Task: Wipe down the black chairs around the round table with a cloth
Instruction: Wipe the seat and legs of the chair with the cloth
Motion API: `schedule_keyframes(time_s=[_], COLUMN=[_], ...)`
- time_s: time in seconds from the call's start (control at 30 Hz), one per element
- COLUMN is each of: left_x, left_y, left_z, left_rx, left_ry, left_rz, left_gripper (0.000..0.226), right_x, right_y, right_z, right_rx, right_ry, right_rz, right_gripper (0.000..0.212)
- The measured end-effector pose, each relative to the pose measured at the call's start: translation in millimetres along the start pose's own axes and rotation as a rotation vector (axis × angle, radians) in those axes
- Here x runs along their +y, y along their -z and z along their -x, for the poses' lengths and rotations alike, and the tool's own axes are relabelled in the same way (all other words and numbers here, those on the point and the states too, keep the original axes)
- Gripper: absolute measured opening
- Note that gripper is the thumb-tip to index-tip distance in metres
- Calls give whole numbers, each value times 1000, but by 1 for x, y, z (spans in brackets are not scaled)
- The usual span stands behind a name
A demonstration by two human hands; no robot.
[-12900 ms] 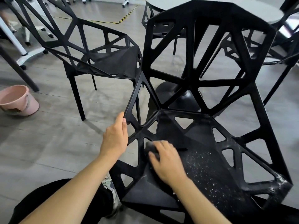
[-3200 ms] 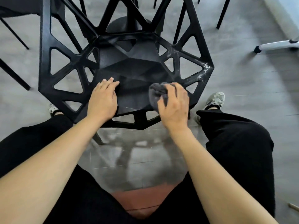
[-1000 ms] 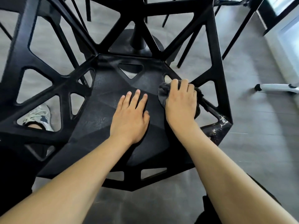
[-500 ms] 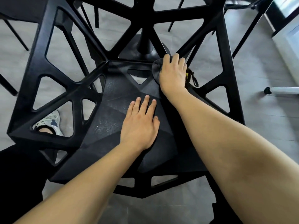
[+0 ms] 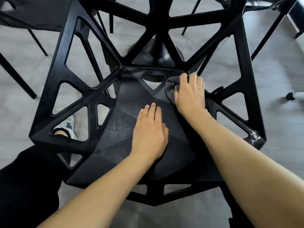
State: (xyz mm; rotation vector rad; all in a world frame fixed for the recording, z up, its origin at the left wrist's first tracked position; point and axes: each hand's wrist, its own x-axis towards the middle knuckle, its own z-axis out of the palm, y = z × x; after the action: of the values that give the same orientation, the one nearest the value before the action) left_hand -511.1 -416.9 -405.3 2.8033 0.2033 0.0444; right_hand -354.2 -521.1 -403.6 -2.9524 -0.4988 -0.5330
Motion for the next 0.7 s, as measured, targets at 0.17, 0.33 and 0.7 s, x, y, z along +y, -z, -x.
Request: schedule_keyframes(time_s=[0.17,0.33,0.7], left_x=[-19,-51,-46], left_y=[19,31,40], left_z=[39,66,66], left_rx=[-32,44,184], left_ry=[73,114,136], left_rz=[-37,200,305], left_gripper=[65,50,34], right_x=[-7,-33,-38], right_y=[-6,4,62], right_z=[-11,22,122], right_rx=[-29,-57,-183], right_ry=[-79,-57,-14], right_rz=[-68,-290,-363], right_gripper=[36,34,37])
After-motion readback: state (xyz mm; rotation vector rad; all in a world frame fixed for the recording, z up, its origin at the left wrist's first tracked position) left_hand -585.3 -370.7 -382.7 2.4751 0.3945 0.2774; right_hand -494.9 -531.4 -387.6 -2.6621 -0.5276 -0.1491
